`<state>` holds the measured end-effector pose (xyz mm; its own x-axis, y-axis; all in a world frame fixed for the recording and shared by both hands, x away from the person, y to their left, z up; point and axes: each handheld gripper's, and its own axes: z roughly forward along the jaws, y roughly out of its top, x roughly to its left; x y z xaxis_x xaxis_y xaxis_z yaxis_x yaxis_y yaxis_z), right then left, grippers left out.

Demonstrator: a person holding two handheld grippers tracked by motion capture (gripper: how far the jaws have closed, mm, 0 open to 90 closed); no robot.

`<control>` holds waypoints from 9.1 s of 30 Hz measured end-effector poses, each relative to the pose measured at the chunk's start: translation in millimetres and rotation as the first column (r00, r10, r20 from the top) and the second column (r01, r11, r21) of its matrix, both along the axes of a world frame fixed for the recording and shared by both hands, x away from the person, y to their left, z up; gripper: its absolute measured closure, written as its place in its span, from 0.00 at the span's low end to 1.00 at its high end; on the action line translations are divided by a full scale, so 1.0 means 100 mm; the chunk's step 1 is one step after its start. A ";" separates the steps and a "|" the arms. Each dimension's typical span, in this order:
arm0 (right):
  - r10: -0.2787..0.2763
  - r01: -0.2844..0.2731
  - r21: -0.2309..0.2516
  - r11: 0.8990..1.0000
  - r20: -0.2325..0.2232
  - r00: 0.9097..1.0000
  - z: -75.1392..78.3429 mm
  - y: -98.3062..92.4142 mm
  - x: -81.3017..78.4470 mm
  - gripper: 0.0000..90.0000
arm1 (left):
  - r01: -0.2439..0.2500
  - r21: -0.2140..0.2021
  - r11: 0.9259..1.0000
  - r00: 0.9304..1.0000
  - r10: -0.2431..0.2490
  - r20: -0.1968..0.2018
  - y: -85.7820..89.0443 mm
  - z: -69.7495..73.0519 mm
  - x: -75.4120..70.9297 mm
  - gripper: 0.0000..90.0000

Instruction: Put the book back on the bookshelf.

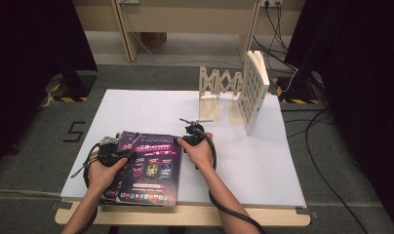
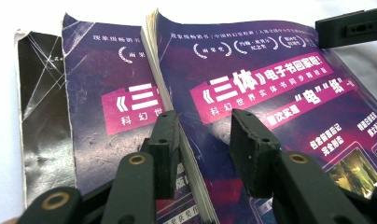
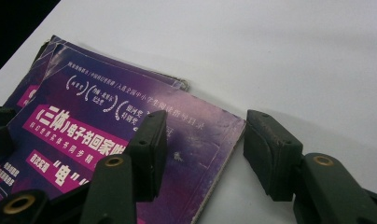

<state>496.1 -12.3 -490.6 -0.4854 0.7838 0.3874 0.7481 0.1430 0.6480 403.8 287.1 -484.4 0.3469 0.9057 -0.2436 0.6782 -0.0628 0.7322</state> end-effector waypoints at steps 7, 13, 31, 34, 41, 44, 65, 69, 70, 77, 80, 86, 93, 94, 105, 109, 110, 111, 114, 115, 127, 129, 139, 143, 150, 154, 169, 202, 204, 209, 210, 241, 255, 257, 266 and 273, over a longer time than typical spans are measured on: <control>-0.003 0.003 -0.012 1.000 -0.006 1.000 0.01 0.02 0.04 0.55 | -0.002 0.002 1.000 1.000 0.002 0.001 0.00 0.00 0.00 0.69; -0.008 0.008 0.011 1.000 -0.019 1.000 0.01 0.01 0.09 0.55 | -0.003 0.006 1.000 1.000 0.003 0.003 -0.01 0.00 -0.01 0.69; -0.065 0.071 0.063 0.995 -0.100 0.993 0.02 -0.02 0.09 0.59 | -0.018 0.037 0.999 0.999 0.017 0.030 -0.05 0.00 -0.04 0.70; -0.064 0.074 0.074 0.995 -0.129 0.990 0.03 -0.03 0.07 0.58 | -0.017 0.043 0.999 0.999 0.016 0.030 -0.05 0.00 -0.04 0.70; -0.085 0.098 0.082 0.992 -0.151 0.985 0.03 -0.02 0.05 0.58 | -0.018 0.039 0.999 0.999 0.017 0.030 -0.05 0.00 -0.04 0.70; -0.087 0.103 0.092 0.990 -0.166 0.982 0.03 -0.04 0.03 0.60 | -0.018 0.047 0.999 0.999 0.017 0.028 -0.06 0.00 -0.04 0.70; -0.020 0.042 0.126 0.991 -0.171 0.985 0.09 -0.08 -0.04 0.70 | -0.013 0.058 0.998 0.999 0.012 0.032 -0.06 0.01 -0.05 0.71; -0.009 0.032 0.152 0.988 -0.149 0.989 0.16 -0.10 -0.05 0.75 | -0.013 0.063 0.998 0.999 0.011 0.031 -0.05 0.01 -0.05 0.71; -0.008 0.032 0.159 0.987 -0.150 0.989 0.19 -0.11 -0.06 0.76 | -0.013 0.064 0.998 0.999 0.011 0.031 -0.05 0.01 -0.05 0.71; 0.007 0.021 0.194 0.981 -0.144 0.990 0.23 -0.11 -0.06 0.74 | -0.015 0.067 0.998 0.999 0.013 0.031 -0.05 0.02 -0.05 0.71; 0.027 0.003 0.185 0.983 -0.161 0.987 0.20 -0.06 -0.07 0.72 | -0.017 0.064 0.998 0.999 0.015 0.030 -0.05 0.01 -0.05 0.71; 0.011 0.021 0.216 0.976 -0.148 0.989 0.21 -0.07 -0.07 0.81 | -0.017 0.067 0.998 0.999 0.014 0.034 -0.04 0.02 -0.05 0.71; 0.036 -0.008 0.222 0.975 -0.125 0.991 0.33 -0.01 -0.10 0.87 | 0.013 0.050 0.999 1.000 -0.014 0.027 0.04 0.02 -0.01 0.69; 0.036 -0.007 0.223 0.975 -0.128 0.991 0.34 0.00 -0.10 0.87 | 0.013 0.049 0.999 0.999 -0.014 0.032 0.05 0.03 -0.01 0.67; 0.030 -0.003 0.259 0.966 -0.101 0.994 0.43 0.00 -0.15 0.89 | -0.086 0.007 0.996 0.988 0.085 0.131 0.29 0.12 -0.07 0.51; 0.022 0.005 0.278 0.961 -0.096 0.995 0.46 -0.02 -0.16 0.90 | -0.116 0.008 0.993 0.984 0.114 0.136 0.37 0.08 -0.08 0.49; 0.023 0.002 0.278 0.961 -0.088 0.996 0.46 -0.02 -0.17 0.90 | -0.122 0.005 0.993 0.983 0.120 0.137 0.38 0.07 -0.08 0.48; 0.026 -0.003 0.281 0.960 -0.079 0.997 0.47 -0.03 -0.17 0.90 | -0.126 0.004 0.992 0.983 0.124 0.139 0.39 0.07 -0.08 0.48; 0.027 -0.004 0.290 0.957 -0.075 0.997 0.51 -0.04 -0.18 0.90 | -0.135 0.004 0.991 0.981 0.133 0.143 0.42 0.05 -0.09 0.48; 0.029 -0.008 0.292 0.956 -0.065 0.997 0.52 -0.04 -0.18 0.91 | -0.137 0.001 0.991 0.979 0.136 0.149 0.42 0.05 -0.09 0.48; 0.007 -0.027 0.240 0.970 0.082 0.997 0.81 -0.06 -0.32 0.92 | -0.178 0.004 0.984 0.969 0.175 0.176 0.50 0.01 -0.10 0.47; 0.003 -0.028 0.225 0.974 0.110 0.994 0.87 -0.07 -0.34 0.92 | -0.187 0.002 0.982 0.965 0.183 0.186 0.51 0.01 -0.10 0.47; -0.010 -0.028 0.204 0.979 0.185 0.983 1.00 -0.11 -0.41 0.92 | -0.235 0.002 0.972 0.947 0.228 0.227 0.57 -0.03 -0.12 0.46; -0.010 -0.034 0.202 0.979 0.211 0.977 1.05 -0.13 -0.44 0.93 | -0.250 0.007 0.968 0.940 0.241 0.242 0.58 -0.06 -0.13 0.45; -0.016 -0.033 0.202 0.979 0.237 0.971 1.11 -0.17 -0.47 0.93 | -0.248 0.027 0.968 0.937 0.233 0.260 0.60 -0.11 -0.14 0.43; -0.021 -0.032 0.204 0.979 0.250 0.968 1.14 -0.20 -0.48 0.93 | -0.243 0.034 0.969 0.938 0.226 0.264 0.60 -0.13 -0.14 0.42; -0.043 -0.019 0.197 0.980 0.309 0.950 1.26 -0.30 -0.54 0.93 | -0.242 0.037 0.970 0.927 0.220 0.302 0.58 -0.15 -0.18 0.40; -0.110 0.024 0.214 0.976 0.395 0.912 1.48 -0.55 -0.57 0.93 | -0.238 0.035 0.971 0.927 0.216 0.306 0.59 -0.15 -0.18 0.40; -0.116 0.029 0.217 0.976 0.398 0.910 1.49 -0.57 -0.58 0.93 | -0.238 0.035 0.971 0.927 0.216 0.306 0.59 -0.15 -0.18 0.40; -0.127 0.037 0.217 0.975 0.413 0.902 1.52 -0.61 -0.58 0.93 | -0.238 0.034 0.971 0.927 0.217 0.306 0.59 -0.15 -0.18 0.40; -0.128 0.038 0.219 0.975 0.414 0.901 1.53 -0.62 -0.58 0.93 | -0.238 0.034 0.971 0.927 0.217 0.306 0.59 -0.15 -0.18 0.40; -0.181 0.084 0.229 0.970 0.446 0.876 1.64 -0.80 -0.61 0.93 | -0.239 0.034 0.971 0.927 0.217 0.307 0.59 -0.15 -0.19 0.40; -0.202 0.102 0.234 0.967 0.459 0.865 1.69 -0.89 -0.61 0.93 | -0.239 0.035 0.970 0.926 0.218 0.307 0.58 -0.15 -0.18 0.40; -0.205 0.103 0.238 0.966 0.457 0.865 1.69 -0.90 -0.62 0.93 | -0.240 0.034 0.970 0.926 0.218 0.307 0.58 -0.15 -0.18 0.40; -0.213 0.112 0.236 0.965 0.466 0.859 1.71 -0.93 -0.62 0.93 | -0.239 0.035 0.970 0.926 0.217 0.307 0.58 -0.15 -0.18 0.40; -0.219 0.117 0.239 0.964 0.464 0.858 1.72 -0.95 -0.62 0.93 | -0.239 0.033 0.970 0.927 0.218 0.307 0.59 -0.15 -0.18 0.40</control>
<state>434.5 -107.7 -318.3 -0.5186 0.8036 0.2921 0.3346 -0.1237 0.9342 385.5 345.6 -499.5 0.1756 0.9799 -0.0950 0.4308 0.0103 0.9024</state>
